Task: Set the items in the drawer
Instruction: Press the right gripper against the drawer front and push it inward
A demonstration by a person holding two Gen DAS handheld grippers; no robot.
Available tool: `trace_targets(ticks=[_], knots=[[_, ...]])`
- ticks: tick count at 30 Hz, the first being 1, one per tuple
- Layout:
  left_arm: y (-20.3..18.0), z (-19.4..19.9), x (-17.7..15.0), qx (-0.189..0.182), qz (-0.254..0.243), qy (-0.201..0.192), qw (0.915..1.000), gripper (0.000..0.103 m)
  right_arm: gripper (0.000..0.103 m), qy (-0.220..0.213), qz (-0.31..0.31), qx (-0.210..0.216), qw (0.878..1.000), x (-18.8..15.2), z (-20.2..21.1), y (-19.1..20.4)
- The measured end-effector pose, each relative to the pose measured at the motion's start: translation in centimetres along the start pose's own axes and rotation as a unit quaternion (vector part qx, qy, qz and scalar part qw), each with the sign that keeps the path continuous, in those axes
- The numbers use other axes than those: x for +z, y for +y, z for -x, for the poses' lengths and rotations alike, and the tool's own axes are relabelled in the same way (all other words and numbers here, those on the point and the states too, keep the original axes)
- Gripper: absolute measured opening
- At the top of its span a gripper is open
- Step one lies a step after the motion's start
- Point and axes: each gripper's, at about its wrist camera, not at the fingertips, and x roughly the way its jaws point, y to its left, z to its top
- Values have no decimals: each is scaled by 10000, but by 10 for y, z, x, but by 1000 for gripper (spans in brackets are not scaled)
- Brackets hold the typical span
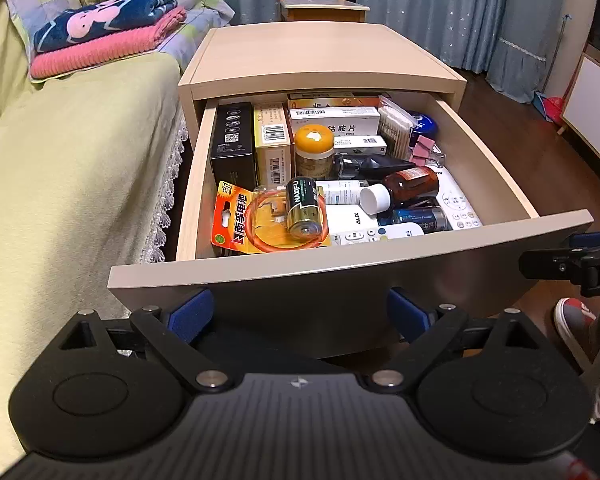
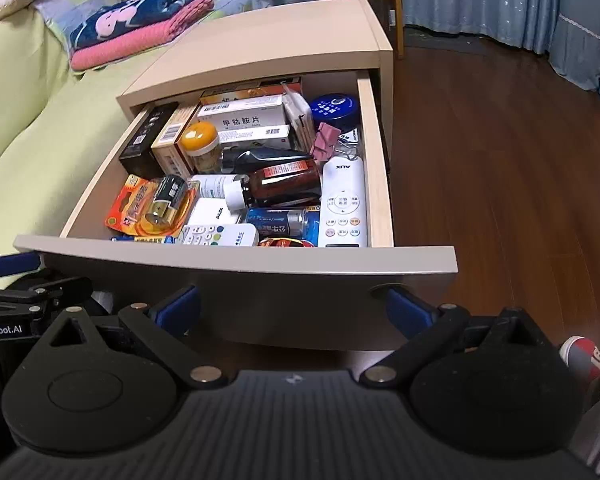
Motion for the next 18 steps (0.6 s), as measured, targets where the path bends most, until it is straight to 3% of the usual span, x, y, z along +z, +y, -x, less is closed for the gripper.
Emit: trace_targets(ticks=[18], knots=[[0, -9, 1, -24, 256, 84, 9996, 94, 100, -333, -286, -124, 9990, -14, 7, 3]])
